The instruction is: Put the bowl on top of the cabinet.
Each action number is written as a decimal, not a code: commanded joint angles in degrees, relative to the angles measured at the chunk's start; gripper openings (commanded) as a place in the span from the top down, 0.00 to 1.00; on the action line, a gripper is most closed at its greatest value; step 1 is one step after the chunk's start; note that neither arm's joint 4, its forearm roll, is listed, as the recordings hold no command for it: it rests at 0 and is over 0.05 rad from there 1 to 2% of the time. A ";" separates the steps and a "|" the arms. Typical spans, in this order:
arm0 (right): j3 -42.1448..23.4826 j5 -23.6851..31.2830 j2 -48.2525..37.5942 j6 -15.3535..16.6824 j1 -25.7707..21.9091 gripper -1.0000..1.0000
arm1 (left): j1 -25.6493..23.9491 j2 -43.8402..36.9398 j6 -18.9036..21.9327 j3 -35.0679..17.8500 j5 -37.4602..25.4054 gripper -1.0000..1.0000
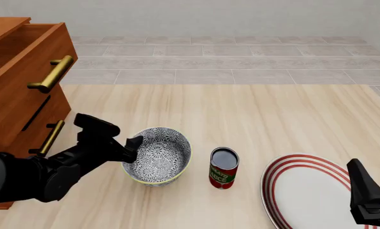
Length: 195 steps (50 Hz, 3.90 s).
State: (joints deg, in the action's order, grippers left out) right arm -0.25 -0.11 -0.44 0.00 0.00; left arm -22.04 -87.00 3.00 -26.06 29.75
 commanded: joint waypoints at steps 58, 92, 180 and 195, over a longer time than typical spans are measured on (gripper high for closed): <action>0.00 0.00 0.01 0.00 0.01 0.00 | 0.87 -9.57 0.30 -3.27 3.92 0.00; 0.00 0.00 0.00 -0.01 -0.01 0.00 | 1.13 -12.04 1.25 -4.33 4.74 1.00; 0.00 0.00 -0.01 -0.01 0.00 0.00 | -4.41 59.20 0.14 -4.38 -40.76 1.00; 0.00 0.00 0.00 0.00 -0.01 0.00 | -3.54 67.54 -0.79 -11.76 -50.15 1.00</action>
State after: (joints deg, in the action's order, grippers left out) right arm -0.25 -0.11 -0.44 0.00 0.00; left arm -26.07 -24.92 2.64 -33.56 -15.00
